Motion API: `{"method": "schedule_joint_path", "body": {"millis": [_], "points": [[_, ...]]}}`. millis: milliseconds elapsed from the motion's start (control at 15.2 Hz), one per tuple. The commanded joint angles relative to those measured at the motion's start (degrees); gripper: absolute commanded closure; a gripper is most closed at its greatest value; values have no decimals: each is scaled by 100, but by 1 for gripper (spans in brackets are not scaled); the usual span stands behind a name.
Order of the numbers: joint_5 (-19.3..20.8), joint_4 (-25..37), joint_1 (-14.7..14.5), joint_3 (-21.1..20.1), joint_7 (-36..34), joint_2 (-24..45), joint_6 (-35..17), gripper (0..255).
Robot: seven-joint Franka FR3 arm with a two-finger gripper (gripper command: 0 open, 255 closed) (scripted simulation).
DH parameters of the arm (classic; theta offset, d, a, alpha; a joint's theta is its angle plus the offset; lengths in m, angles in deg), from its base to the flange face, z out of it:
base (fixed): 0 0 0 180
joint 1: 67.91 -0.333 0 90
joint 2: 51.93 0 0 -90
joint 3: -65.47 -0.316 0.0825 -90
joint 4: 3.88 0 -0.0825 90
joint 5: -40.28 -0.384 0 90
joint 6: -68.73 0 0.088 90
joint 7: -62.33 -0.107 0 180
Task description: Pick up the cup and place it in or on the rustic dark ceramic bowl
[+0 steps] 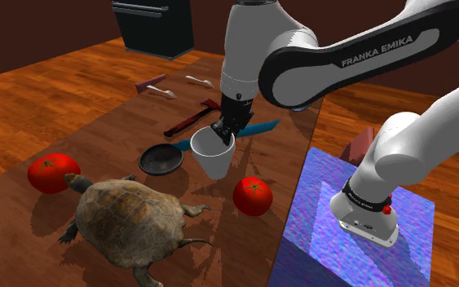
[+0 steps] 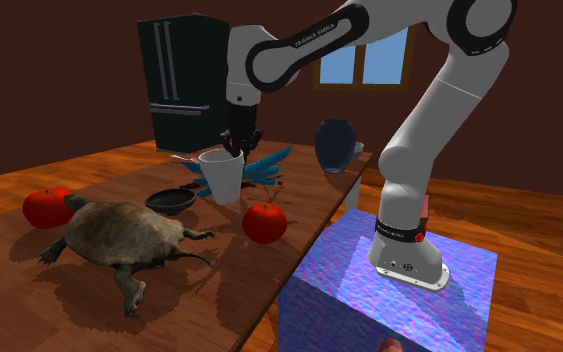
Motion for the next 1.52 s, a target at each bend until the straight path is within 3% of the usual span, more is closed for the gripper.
{"method": "schedule_joint_path", "body": {"millis": [0, 594, 1056, 1452], "points": [[-4, 105, -3, 35, 18, -54, 155, 255], [14, 660, 7, 164, 73, -198, 848, 255], [793, 2341, 447, -128, -232, 1470, 985, 255], [1666, 4133, 442, -283, -593, 3028, 1469, 255]]}}
